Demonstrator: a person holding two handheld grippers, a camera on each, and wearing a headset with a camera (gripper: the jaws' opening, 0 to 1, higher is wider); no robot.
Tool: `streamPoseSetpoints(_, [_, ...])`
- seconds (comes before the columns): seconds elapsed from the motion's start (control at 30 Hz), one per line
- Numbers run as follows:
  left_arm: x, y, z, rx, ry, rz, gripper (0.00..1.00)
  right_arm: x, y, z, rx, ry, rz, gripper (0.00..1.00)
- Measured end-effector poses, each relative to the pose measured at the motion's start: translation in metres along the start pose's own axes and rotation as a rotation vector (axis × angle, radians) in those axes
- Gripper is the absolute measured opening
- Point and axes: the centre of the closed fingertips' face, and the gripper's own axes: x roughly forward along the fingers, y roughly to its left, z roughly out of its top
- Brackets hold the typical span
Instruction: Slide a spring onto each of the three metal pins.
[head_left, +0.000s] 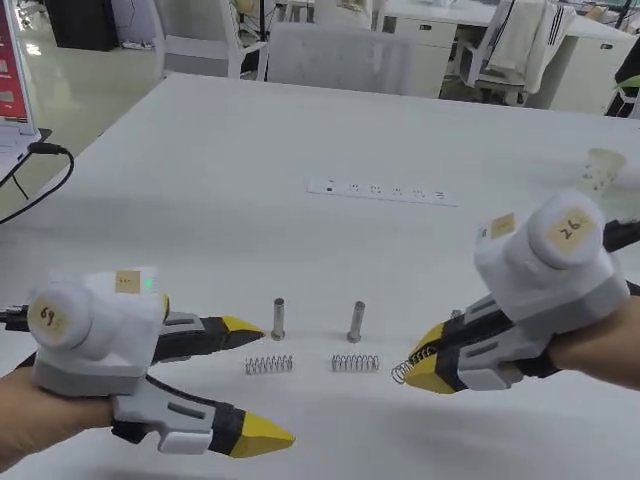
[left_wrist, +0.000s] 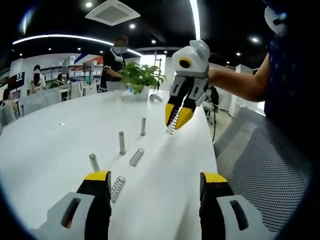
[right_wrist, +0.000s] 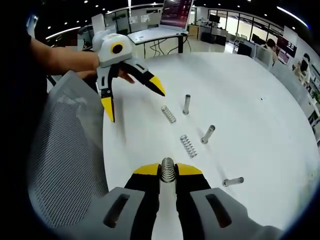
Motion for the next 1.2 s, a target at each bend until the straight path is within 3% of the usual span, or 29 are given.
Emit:
streamPoseSetpoints(0.47, [-0.017,0.011,0.003,-0.05,-0.07,0.079,0.77,-0.014,-0.014,-0.006,0.009,0.02,-0.027,0.09])
streamPoseSetpoints(0.83, [-0.023,0.014,-0.001,-0.068,-0.092,0.111,0.8,-0.031,-0.032,-0.008,0.014,0.044,-0.066,0.09])
streamPoseSetpoints(1.2, [-0.027,0.013,-0.002,-0.056,-0.096,0.128,0.81,-0.045,-0.066,-0.012,-0.006,0.112,-0.115,0.09])
